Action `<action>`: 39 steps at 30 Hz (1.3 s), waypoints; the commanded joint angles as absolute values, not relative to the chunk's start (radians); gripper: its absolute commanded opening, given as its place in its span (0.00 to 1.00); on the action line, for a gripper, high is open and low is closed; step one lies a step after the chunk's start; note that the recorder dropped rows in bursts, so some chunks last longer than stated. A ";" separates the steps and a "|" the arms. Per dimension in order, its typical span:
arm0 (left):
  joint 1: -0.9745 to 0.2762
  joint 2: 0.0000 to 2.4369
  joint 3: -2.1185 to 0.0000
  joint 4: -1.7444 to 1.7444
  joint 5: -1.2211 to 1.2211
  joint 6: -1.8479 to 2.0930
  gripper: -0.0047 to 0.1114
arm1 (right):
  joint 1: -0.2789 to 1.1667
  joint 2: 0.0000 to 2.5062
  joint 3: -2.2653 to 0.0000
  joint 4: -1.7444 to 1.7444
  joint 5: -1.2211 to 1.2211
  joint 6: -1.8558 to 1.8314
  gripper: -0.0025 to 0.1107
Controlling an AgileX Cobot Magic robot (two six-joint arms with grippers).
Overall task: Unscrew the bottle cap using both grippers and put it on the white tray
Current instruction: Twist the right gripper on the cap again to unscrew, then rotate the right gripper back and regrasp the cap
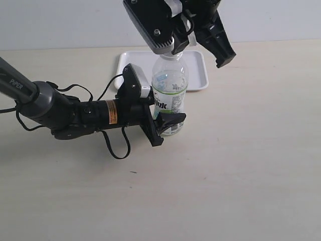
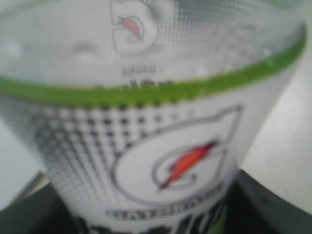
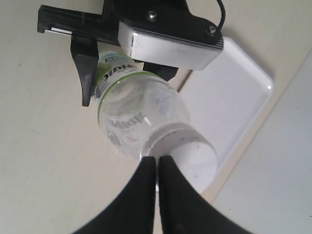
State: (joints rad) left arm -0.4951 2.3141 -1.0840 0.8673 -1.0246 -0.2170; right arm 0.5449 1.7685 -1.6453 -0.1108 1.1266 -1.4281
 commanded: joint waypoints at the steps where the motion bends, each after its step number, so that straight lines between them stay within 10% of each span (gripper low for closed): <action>1: -0.499 2.303 -1.084 0.883 -1.025 -0.192 0.04 | 0.547 1.769 -1.644 -0.116 1.126 -1.412 0.17; 12: -0.499 2.303 -1.084 0.883 -1.025 -0.192 0.04 | 0.547 1.699 -1.644 -0.116 1.038 -0.712 0.56; 24: -0.499 2.303 -1.084 0.890 -1.025 -0.191 0.04 | 0.547 1.748 -1.644 -0.105 1.077 0.077 0.57; 39: -0.499 2.303 -1.084 0.890 -1.025 -0.191 0.04 | 0.547 1.761 -1.644 -0.110 1.093 0.213 0.57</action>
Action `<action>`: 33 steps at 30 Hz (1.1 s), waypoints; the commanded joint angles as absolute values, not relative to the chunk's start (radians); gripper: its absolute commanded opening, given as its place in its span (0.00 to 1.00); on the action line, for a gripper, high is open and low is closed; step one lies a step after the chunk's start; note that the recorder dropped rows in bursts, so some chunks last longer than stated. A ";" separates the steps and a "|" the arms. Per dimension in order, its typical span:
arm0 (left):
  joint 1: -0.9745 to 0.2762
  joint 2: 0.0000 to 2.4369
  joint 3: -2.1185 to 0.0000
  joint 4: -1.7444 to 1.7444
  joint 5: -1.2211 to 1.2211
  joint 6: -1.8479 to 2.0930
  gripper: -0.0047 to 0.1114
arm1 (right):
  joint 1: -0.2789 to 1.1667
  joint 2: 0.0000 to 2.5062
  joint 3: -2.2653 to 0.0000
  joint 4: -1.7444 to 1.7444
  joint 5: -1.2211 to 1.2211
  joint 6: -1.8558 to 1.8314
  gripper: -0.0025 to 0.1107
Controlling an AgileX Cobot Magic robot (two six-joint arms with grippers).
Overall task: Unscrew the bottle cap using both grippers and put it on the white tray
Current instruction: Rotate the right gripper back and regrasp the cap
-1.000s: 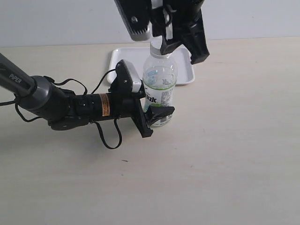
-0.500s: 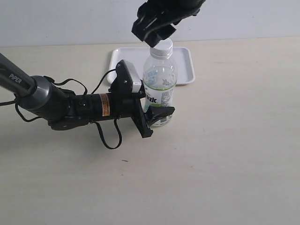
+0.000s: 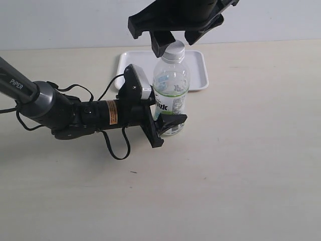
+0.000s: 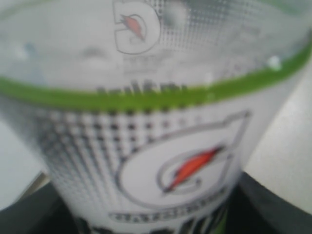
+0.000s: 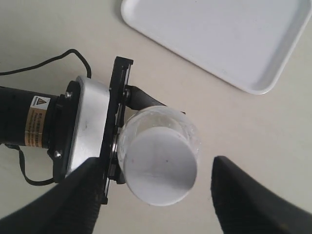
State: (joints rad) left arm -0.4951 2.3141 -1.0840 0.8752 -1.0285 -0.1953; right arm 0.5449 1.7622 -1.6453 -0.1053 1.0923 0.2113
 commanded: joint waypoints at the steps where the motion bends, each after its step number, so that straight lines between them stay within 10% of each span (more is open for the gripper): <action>1: -0.499 2.303 -1.084 0.892 -1.025 -0.191 0.04 | 0.547 1.761 -1.644 -0.110 1.091 0.213 0.57; 15: -0.499 2.303 -1.082 0.895 -1.023 -0.191 0.04 | 0.547 1.794 -1.644 -0.112 1.093 0.213 0.55; 33: -0.499 2.303 -1.082 0.895 -1.023 -0.191 0.04 | 0.547 1.794 -1.644 -0.115 1.112 0.028 0.02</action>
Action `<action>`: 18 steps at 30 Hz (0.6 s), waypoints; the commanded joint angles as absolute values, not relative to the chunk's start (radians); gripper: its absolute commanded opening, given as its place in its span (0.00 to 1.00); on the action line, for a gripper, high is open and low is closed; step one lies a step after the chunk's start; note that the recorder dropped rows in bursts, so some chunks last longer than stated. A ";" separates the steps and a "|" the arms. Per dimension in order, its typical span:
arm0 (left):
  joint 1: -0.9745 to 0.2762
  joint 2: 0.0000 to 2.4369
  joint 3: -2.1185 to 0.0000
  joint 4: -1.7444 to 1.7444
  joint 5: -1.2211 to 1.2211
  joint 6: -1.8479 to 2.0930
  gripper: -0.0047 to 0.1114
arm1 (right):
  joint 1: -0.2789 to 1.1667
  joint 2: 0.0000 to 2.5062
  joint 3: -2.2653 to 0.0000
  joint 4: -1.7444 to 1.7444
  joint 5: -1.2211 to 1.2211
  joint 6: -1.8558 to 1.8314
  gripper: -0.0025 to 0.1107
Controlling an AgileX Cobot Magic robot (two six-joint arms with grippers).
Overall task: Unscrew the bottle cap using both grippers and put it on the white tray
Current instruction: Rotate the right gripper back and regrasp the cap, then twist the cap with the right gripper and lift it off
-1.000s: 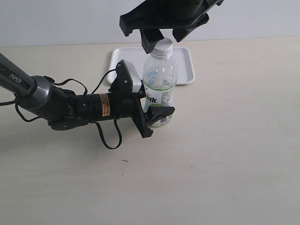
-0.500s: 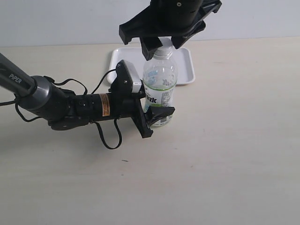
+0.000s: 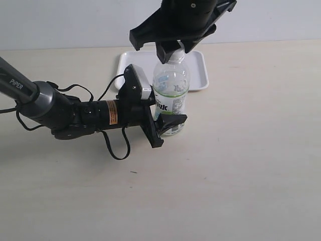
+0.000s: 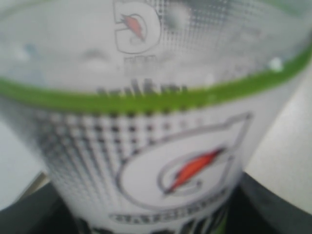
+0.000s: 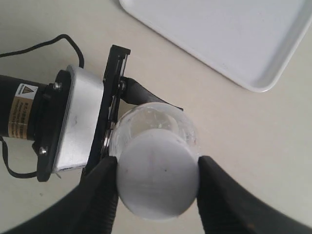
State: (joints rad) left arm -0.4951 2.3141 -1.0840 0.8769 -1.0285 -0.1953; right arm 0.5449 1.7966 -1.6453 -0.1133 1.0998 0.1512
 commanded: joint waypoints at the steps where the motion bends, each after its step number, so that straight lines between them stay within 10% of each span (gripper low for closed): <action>1: -0.499 2.303 -1.082 0.895 -1.023 -0.191 0.04 | 0.547 1.794 -1.644 -0.115 1.112 -0.007 0.02; 18: -0.499 2.303 -1.082 0.895 -1.023 -0.191 0.04 | 0.547 1.794 -1.644 -0.105 1.214 -0.558 0.02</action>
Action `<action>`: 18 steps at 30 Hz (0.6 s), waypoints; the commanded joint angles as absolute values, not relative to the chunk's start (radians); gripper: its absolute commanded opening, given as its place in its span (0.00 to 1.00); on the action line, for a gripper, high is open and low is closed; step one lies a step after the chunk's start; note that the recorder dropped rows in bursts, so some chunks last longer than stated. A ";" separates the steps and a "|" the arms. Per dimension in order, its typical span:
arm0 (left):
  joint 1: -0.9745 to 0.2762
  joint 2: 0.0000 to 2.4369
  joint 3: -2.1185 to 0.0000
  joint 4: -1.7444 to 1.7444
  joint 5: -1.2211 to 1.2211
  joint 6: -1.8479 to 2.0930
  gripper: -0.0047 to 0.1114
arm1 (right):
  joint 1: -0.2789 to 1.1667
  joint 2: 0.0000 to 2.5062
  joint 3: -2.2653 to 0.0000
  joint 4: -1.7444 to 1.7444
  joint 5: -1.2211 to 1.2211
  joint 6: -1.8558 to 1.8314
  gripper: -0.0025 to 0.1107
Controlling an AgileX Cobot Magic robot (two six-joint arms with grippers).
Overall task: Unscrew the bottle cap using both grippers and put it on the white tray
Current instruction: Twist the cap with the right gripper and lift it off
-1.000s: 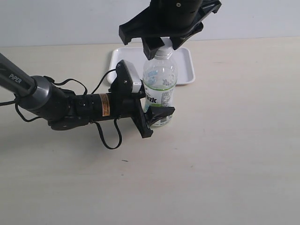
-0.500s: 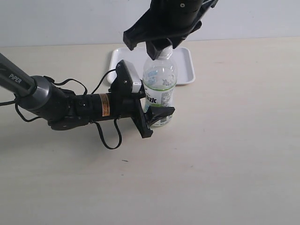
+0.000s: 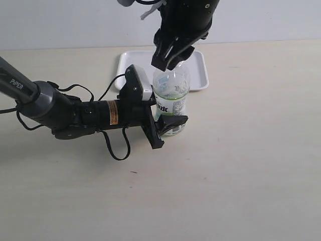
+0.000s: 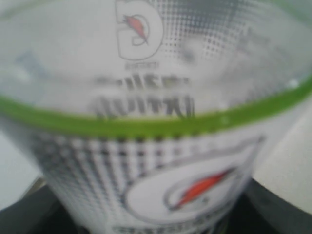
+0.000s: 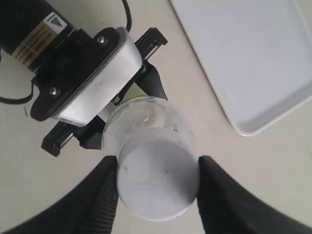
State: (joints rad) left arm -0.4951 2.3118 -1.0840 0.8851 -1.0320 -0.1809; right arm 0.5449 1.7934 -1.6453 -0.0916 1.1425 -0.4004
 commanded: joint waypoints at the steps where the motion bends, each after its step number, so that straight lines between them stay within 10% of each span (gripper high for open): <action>1: -0.499 2.303 -1.082 0.895 -1.023 -0.191 0.04 | 0.547 1.794 -1.644 -0.105 1.217 -0.604 0.02; 18: -0.499 2.303 -1.082 0.895 -1.023 -0.191 0.04 | 0.547 1.794 -1.644 -0.113 1.164 -1.273 0.02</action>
State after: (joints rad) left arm -0.4951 2.3113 -1.0840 0.8934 -1.0377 -0.1741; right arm 0.5449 1.7869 -1.6496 -0.0976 1.1648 -1.1509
